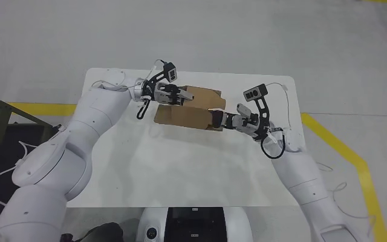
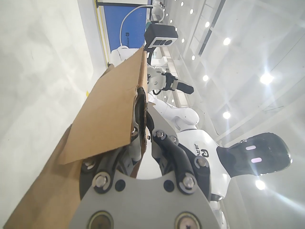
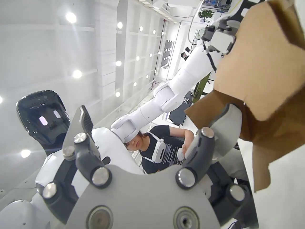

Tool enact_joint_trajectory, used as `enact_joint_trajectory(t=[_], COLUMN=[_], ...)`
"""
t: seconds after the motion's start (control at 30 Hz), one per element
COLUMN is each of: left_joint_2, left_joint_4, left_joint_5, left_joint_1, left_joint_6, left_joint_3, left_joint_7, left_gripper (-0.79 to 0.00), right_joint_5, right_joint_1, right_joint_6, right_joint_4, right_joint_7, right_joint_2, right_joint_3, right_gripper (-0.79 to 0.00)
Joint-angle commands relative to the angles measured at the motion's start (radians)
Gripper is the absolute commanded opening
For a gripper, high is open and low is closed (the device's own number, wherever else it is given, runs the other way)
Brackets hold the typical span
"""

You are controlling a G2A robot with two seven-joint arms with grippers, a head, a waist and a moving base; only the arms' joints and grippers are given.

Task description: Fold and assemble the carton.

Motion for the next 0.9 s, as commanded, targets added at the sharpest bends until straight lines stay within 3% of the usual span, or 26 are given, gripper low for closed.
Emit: enact_joint_trajectory(t=[0.0,0.4,0.87], left_joint_2=[-0.005,-0.026,-0.015], left_joint_4=[0.005,0.0,-0.007], left_joint_5=[0.007,0.034,0.031], left_joint_1=[0.001,0.009,0.03], left_joint_6=[0.0,0.0,0.0], left_joint_3=[-0.006,-0.047,-0.061], left_joint_7=[0.0,0.0,0.0], left_gripper=[-0.785,-0.785,-0.785], right_joint_5=[-0.002,-0.028,-0.038], right_joint_1=[0.005,0.05,0.055], right_joint_6=[0.005,0.005,-0.016], right_joint_4=[0.002,0.038,0.051], right_joint_7=[0.005,-0.01,-0.008], right_joint_2=[-0.003,-0.031,-0.039], right_joint_3=[-0.011,-0.095,-0.086], right_gripper=[0.0,0.0,0.0])
